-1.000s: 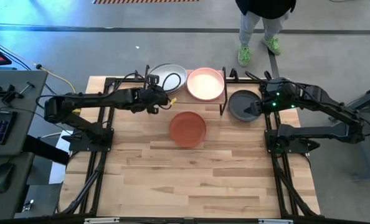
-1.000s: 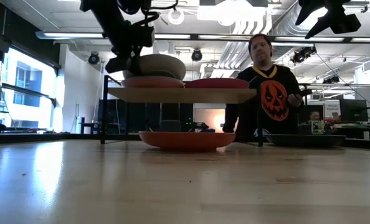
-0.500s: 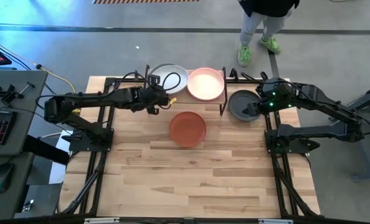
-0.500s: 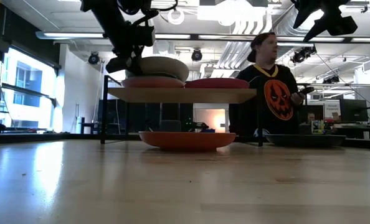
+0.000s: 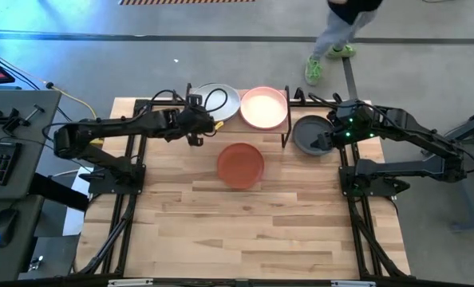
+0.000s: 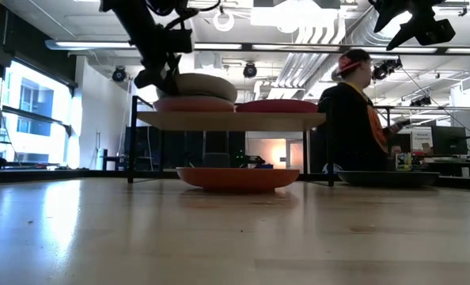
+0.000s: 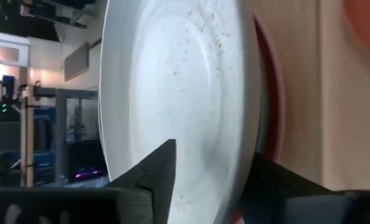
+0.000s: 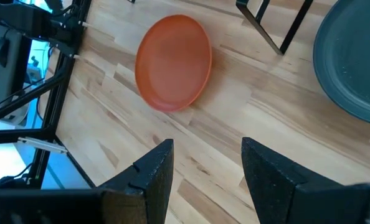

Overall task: Place and stack plates onto a shelf
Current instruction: Stack the white plate on top of the light blue plate

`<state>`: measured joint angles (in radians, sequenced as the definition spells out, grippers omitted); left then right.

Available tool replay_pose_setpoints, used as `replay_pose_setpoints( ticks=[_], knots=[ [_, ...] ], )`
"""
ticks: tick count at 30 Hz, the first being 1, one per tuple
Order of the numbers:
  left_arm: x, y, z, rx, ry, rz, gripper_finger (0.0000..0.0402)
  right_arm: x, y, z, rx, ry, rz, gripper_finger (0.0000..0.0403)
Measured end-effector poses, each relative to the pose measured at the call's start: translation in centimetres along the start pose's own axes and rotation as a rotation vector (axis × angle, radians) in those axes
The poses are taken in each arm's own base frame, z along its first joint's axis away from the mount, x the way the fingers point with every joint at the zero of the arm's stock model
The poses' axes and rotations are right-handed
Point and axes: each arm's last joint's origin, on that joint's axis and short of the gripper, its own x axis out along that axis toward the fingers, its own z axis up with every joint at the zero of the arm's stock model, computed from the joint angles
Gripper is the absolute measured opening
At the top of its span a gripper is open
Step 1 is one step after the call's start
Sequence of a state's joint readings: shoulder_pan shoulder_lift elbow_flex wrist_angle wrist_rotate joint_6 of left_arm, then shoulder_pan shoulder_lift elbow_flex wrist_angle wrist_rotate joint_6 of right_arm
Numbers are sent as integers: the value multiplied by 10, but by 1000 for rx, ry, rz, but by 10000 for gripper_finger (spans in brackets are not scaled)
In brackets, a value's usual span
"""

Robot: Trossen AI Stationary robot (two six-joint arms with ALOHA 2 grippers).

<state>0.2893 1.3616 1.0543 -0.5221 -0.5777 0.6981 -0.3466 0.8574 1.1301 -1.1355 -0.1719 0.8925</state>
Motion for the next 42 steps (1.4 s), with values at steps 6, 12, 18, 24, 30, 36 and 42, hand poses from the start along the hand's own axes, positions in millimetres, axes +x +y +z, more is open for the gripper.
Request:
replay_pose_setpoints(
  ticks=[6, 12, 18, 24, 30, 36, 42],
  knots=[
    [-11, 14, 6, -44, -36, 21, 168, 0, 0, 0, 1, -3, -2, 168],
    [-13, 21, 8, -81, -66, 8, 189, 0, 0, 0, 8, -3, -2, 168],
    [-13, 16, 3, -98, -26, -51, 193, 0, 0, 0, 8, -3, -2, 168],
    [-19, 19, 1, -141, -40, -49, 194, 0, 0, 0, 8, -4, -3, 168],
    [-31, 24, -4, -178, -84, -64, 194, 0, 0, 0, 8, -4, -3, 168],
    [-38, 23, -10, -202, -83, -119, 194, 0, 0, 0, 8, -5, -3, 168],
    [-34, 26, -15, -252, -71, -145, 194, 0, 0, 0, 8, -7, -3, 168]
  ],
)
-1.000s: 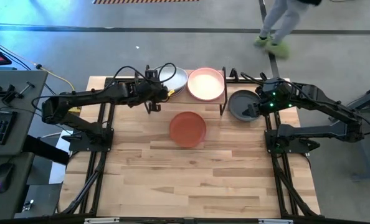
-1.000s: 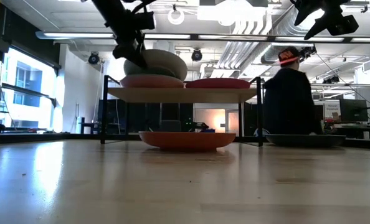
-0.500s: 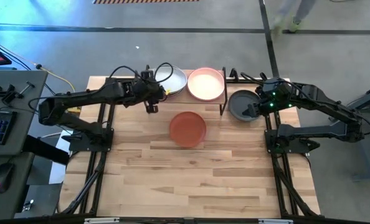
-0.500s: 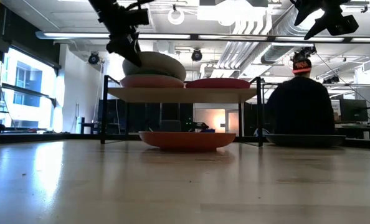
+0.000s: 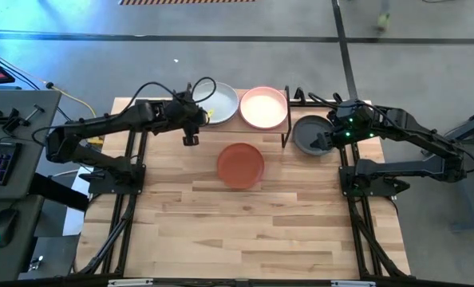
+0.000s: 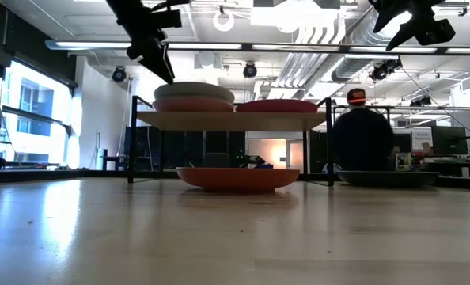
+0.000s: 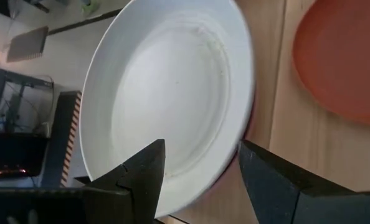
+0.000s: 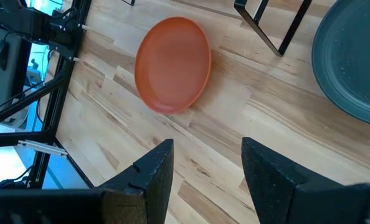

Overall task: Place and stack plates onto a shelf
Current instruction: Stack the white plate on top of the light blue plate

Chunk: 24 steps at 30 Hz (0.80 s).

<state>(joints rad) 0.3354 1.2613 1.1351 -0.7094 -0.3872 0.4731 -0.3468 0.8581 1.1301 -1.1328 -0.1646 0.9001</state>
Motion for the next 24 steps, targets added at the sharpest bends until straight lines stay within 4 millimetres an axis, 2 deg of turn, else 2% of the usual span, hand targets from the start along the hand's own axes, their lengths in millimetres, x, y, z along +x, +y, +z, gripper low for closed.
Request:
replay_pose_setpoints(
  ticks=[5, 11, 14, 19, 24],
  knots=[
    [-7, 9, 7, -85, -52, -41, 194, 0, 0, 0, 0, 0, 0, 168],
    [-48, 32, 35, -269, -332, -202, 194, 0, 0, 1, -3, -19, -14, 168],
    [-65, 40, 40, -395, -476, -267, 193, 0, -1, 1, -17, -39, -30, 168],
    [-85, 40, 28, -565, -689, -290, 184, 0, -1, 2, -80, -50, -34, 168],
    [-94, 29, 0, -740, -868, -315, 174, 0, 5, 6, -163, -100, 14, 168]
  ],
)
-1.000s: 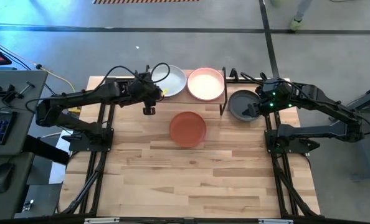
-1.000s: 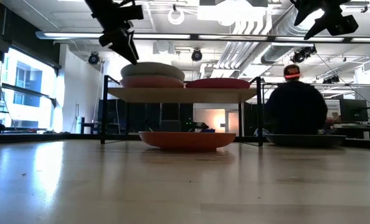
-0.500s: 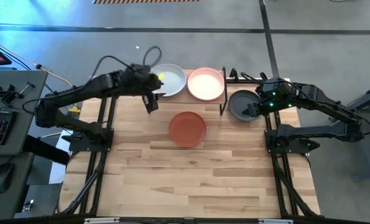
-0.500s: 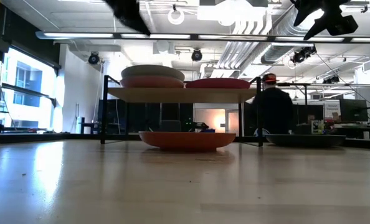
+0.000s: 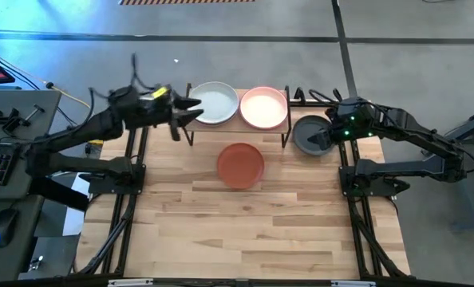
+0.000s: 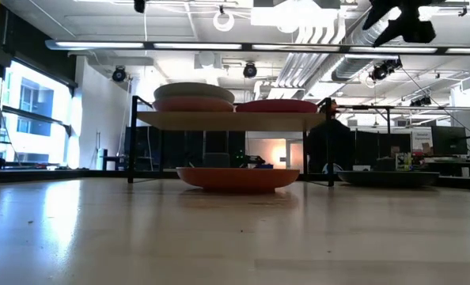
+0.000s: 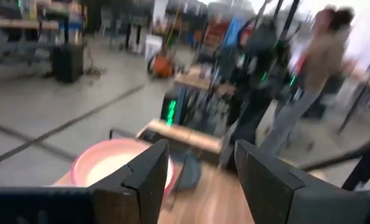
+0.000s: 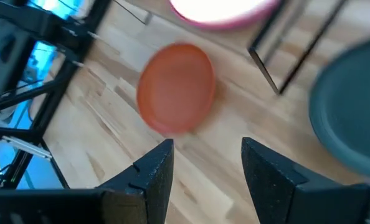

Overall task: Place and stack plates onto a shelf
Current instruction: Stack the white plate on top of the light blue plate

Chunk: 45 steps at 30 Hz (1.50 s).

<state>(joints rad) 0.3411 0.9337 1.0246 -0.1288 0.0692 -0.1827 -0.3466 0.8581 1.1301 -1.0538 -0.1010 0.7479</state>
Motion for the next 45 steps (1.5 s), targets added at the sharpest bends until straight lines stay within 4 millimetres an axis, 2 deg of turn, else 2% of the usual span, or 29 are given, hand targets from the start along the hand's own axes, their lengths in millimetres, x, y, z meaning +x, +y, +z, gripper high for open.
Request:
replay_pose_setpoints(
  ticks=[4, 9, 16, 22, 24, 27, 29, 35, 40, 45],
  knots=[
    [-20, -4, -14, -59, -146, -59, 167, -1, 6, 8, -103, -98, 43, 168],
    [-35, -5, -32, -108, -291, -94, 159, -2, 13, 16, -220, -213, 77, 168],
    [-35, -4, -64, -186, -267, -40, 151, -4, 19, 24, -311, -318, 103, 168],
    [-10, -9, -84, -155, -127, 12, 121, 0, 20, 26, -320, -316, 91, 168],
    [1, -11, -86, -138, -67, 83, 93, 2, 21, 27, -314, -311, 86, 168],
    [20, -14, -86, -111, 102, 124, 29, 7, 21, 29, -307, -298, 78, 168],
    [33, -17, -82, -97, 218, 130, 8, 11, 22, 30, -307, -288, 70, 168],
    [73, -17, -84, 45, 512, 268, 1, 26, 24, 34, -305, -251, 49, 168],
    [99, -13, -89, 91, 581, 309, 1, 28, 25, 35, -318, -239, 69, 168],
    [109, -5, -92, 94, 590, 339, 0, 18, 25, 32, -316, -256, 97, 168]
  ],
)
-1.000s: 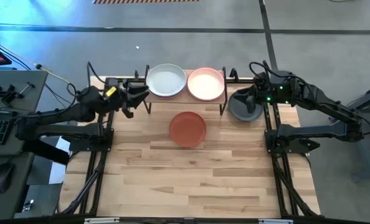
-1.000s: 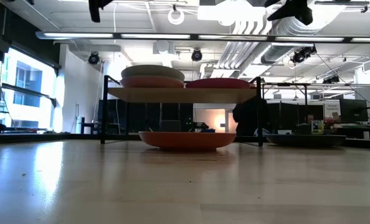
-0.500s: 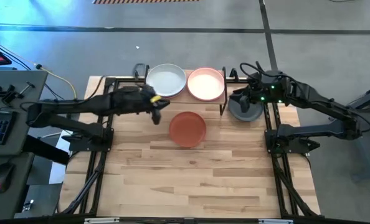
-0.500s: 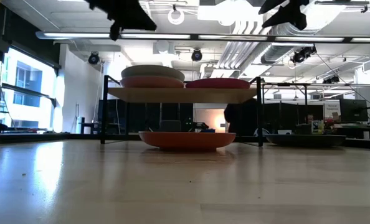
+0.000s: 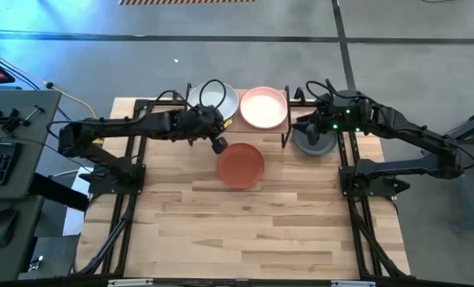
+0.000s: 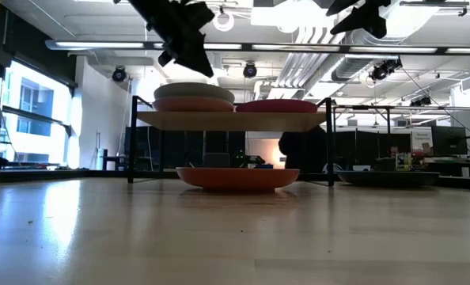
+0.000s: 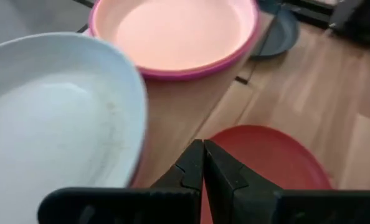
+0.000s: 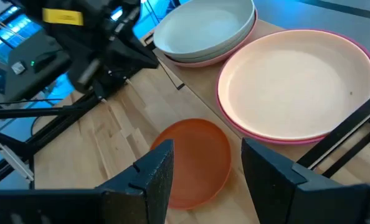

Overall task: Place and stack plates onto a shelf
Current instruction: Stack the white plate on top of the light blue plate

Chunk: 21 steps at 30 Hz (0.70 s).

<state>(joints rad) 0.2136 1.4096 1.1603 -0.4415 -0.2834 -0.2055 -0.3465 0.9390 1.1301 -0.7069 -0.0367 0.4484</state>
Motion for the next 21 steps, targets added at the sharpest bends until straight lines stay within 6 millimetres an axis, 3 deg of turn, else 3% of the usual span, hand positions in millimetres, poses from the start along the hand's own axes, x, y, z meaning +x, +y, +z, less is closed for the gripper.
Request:
replay_pose_setpoints(
  ticks=[9, 21],
  knots=[
    [5, 20, 2, -47, 21, 3, 0, -13, 0, -1, 17, -27, 20, 168],
    [10, 38, 1, -104, 57, 19, 0, -14, 1, -2, 17, -18, 38, 168]
  ],
)
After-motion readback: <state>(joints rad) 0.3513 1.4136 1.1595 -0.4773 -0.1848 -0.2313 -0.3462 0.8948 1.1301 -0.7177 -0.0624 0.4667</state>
